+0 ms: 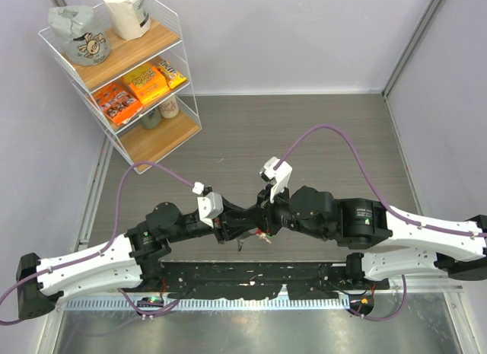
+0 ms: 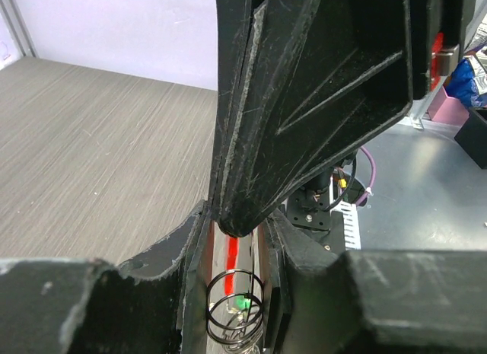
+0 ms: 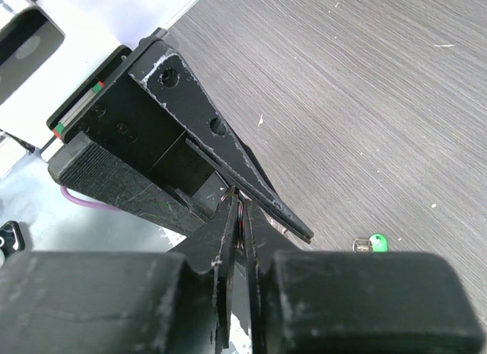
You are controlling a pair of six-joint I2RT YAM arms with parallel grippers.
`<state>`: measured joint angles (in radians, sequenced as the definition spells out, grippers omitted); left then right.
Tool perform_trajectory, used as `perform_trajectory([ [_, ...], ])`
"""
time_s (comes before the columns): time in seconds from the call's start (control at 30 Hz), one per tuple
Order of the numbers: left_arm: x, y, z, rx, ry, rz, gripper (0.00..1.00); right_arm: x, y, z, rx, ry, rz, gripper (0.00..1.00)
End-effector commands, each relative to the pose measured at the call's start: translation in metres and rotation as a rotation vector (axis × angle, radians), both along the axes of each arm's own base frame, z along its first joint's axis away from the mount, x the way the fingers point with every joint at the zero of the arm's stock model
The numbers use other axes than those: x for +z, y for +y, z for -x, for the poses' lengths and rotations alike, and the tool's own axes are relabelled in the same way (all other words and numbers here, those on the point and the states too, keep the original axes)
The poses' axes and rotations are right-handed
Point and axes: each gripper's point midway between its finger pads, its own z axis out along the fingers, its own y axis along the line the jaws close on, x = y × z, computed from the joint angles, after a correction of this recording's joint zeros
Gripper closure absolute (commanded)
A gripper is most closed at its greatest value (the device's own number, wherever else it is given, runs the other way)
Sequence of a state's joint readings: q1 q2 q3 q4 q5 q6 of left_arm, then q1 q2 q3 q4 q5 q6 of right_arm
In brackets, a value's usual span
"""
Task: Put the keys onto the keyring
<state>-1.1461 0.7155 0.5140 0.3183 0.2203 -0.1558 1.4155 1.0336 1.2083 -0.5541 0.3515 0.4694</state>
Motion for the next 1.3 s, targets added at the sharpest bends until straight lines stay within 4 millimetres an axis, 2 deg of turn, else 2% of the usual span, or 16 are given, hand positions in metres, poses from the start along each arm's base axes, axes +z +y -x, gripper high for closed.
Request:
perform_trajectory([
  [0.0, 0.034, 0.004, 0.005, -0.015, -0.062, 0.104, 1.0, 0.041, -0.006, 0.0, -0.024, -0.015, -0.133, 0.79],
  [0.2, 0.035, 0.004, 0.01, -0.041, -0.066, 0.11, 1.0, 0.047, -0.017, -0.002, -0.042, -0.02, -0.139, 0.64],
  [0.4, 0.032, 0.003, 0.021, -0.103, -0.075, 0.085, 1.0, 0.046, -0.029, -0.004, -0.047, -0.045, -0.097, 0.58],
  [0.57, 0.029, 0.002, 0.029, -0.152, -0.083, 0.05, 1.0, 0.036, -0.036, 0.003, -0.002, -0.046, -0.022, 0.55],
  [0.77, 0.027, 0.004, 0.024, -0.12, -0.078, 0.043, 1.0, 0.022, -0.028, 0.013, 0.043, 0.0, 0.001, 0.59],
  [0.97, 0.028, 0.009, 0.012, -0.043, -0.064, 0.05, 1.0, 0.019, -0.015, 0.02, 0.066, 0.03, -0.028, 0.6],
  [1.27, 0.034, 0.012, 0.005, 0.002, -0.062, 0.08, 1.0, 0.018, 0.001, 0.016, 0.035, 0.043, -0.051, 0.6],
])
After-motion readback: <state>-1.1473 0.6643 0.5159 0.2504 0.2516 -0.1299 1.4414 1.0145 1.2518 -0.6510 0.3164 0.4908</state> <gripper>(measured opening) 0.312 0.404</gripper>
